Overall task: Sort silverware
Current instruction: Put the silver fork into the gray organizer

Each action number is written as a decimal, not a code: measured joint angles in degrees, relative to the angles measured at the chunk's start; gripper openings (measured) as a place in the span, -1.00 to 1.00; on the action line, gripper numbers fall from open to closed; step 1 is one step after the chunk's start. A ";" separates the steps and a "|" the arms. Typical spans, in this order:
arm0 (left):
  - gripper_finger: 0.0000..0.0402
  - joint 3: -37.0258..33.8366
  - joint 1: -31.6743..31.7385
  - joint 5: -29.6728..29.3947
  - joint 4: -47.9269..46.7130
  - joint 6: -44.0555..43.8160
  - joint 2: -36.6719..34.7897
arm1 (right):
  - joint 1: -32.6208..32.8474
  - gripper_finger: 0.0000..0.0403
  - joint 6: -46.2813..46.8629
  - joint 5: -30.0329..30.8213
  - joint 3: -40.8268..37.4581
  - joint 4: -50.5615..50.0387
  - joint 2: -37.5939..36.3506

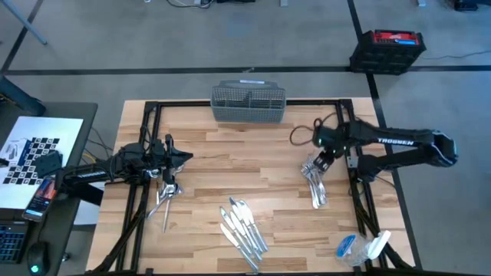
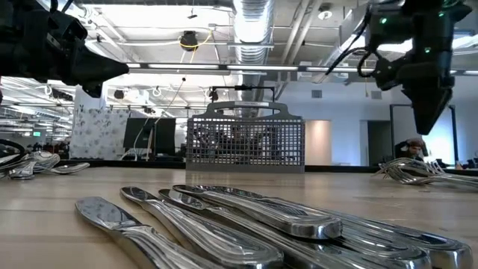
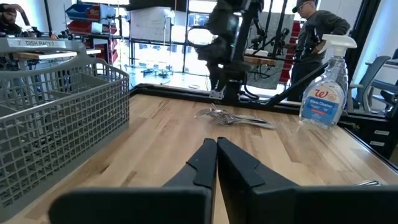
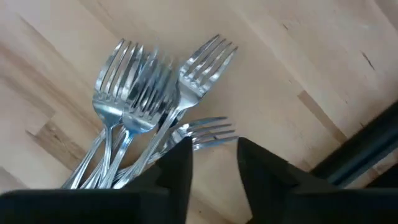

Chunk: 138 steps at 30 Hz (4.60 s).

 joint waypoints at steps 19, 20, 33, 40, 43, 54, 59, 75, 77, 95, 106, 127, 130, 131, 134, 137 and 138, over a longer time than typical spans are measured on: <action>-1.00 0.00 0.00 -0.01 0.00 0.00 0.00 | -12.71 -0.28 -11.80 -10.01 -3.13 3.04 13.96; -1.00 0.00 0.00 -0.01 0.00 0.00 -0.02 | -12.71 -0.28 -12.24 -10.01 -3.13 3.00 15.08; -1.00 0.00 0.00 -0.01 0.00 0.01 -0.01 | -12.51 -0.29 -18.60 -17.10 -2.66 4.63 25.11; -1.00 0.00 0.00 0.00 0.00 0.00 -0.01 | -12.54 -0.47 -18.79 -17.74 -2.14 7.45 27.63; -1.00 0.00 0.00 -0.01 0.00 0.00 0.00 | -12.54 -0.52 -18.73 -17.75 -2.04 7.35 27.05; -1.00 0.00 0.00 0.01 0.00 0.00 0.00 | -12.57 -0.83 -18.71 -18.72 -1.84 7.94 27.51; -1.00 0.00 0.00 0.01 0.00 0.01 0.00 | -12.54 -0.98 -18.95 -20.99 -1.68 7.65 26.68; -1.00 0.00 0.00 -0.01 0.00 0.00 -0.02 | -6.94 -1.00 -11.11 1.68 16.91 -5.10 11.12; -1.00 0.00 0.00 0.01 0.00 0.01 -0.01 | -5.89 -1.00 -9.88 5.22 19.64 -4.95 9.50; -1.00 0.00 0.00 0.01 0.01 0.02 0.00 | -7.37 -1.00 -28.86 19.34 47.75 17.75 24.38; -1.00 0.00 0.00 0.00 0.00 0.00 0.00 | -11.60 -1.00 -39.67 24.23 60.69 12.43 36.41; -1.00 0.00 0.00 0.01 0.00 0.00 0.00 | -14.71 -1.00 -38.14 23.19 62.31 10.92 39.45; -1.00 0.00 0.00 0.01 0.00 0.00 0.00 | -15.36 -1.00 -38.21 22.97 61.68 9.73 41.50; -1.00 0.00 -0.02 -0.01 -0.02 0.00 -0.02 | -15.58 -0.99 -38.19 22.87 61.61 8.80 42.05; -1.00 0.00 0.00 0.00 0.00 0.00 0.00 | -15.73 -0.87 -37.69 22.69 61.59 6.05 42.62; -1.00 0.00 0.00 0.01 0.00 0.00 -0.02 | -14.54 -0.68 -37.20 22.60 62.24 2.86 42.08; -1.00 0.00 0.00 -0.01 0.00 0.00 0.00 | -13.87 -0.61 -37.18 22.60 62.53 2.16 41.56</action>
